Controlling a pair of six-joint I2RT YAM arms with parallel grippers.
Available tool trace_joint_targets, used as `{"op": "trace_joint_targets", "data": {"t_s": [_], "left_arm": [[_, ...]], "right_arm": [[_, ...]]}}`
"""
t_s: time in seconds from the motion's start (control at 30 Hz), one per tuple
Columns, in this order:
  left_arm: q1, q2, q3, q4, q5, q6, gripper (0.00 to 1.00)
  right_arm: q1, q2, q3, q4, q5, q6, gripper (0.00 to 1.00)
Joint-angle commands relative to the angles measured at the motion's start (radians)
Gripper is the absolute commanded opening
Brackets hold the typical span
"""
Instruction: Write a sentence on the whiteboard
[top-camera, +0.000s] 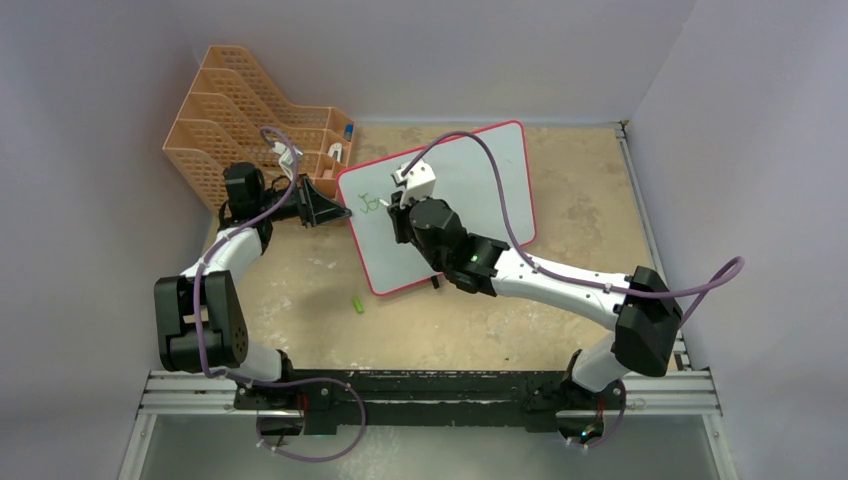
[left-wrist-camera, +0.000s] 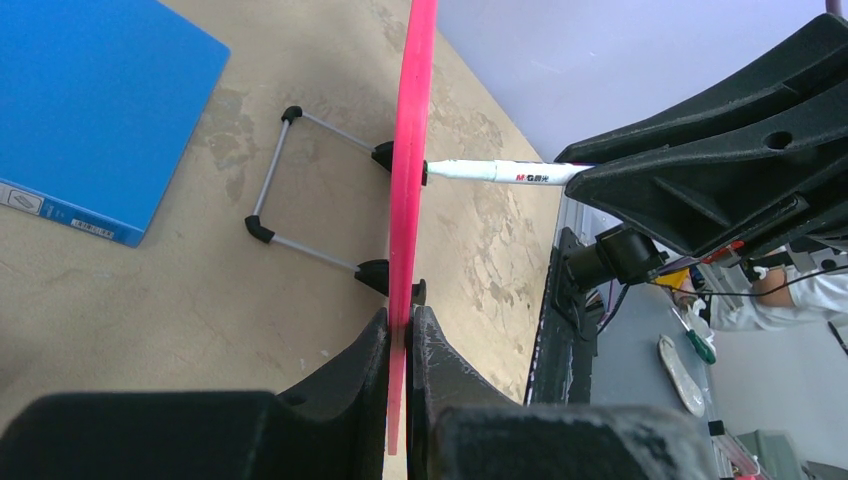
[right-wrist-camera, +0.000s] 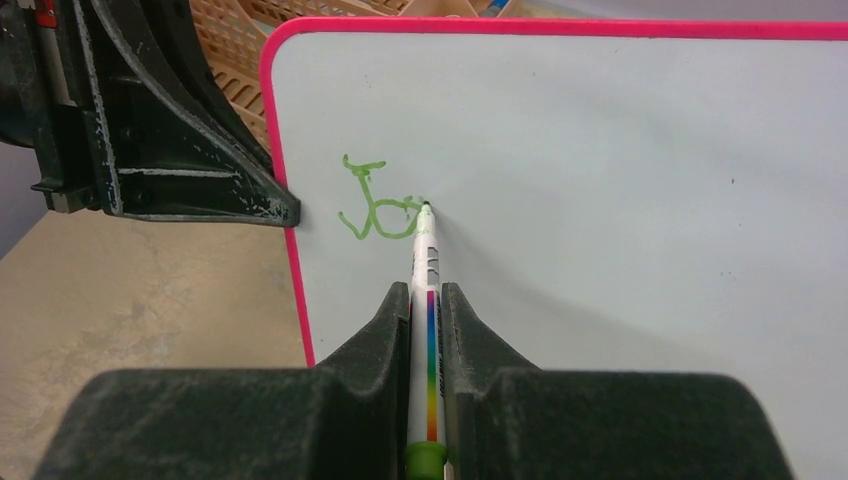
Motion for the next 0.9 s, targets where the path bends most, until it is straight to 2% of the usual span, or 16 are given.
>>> {"op": "trace_joint_targets", "data": {"t_s": [0.0,0.87], "left_arm": [[-0.016,-0.021,0.028,-0.001,0.016,0.025,0.0],[-0.015,-0.023,0.027,-0.002,0.012,0.026,0.0]], "right_arm": [[-0.005,-0.029,-0.014,-0.015,0.04,0.014,0.0],[-0.004,-0.091,-0.027,0.0,0.033,0.013,0.0]]}}
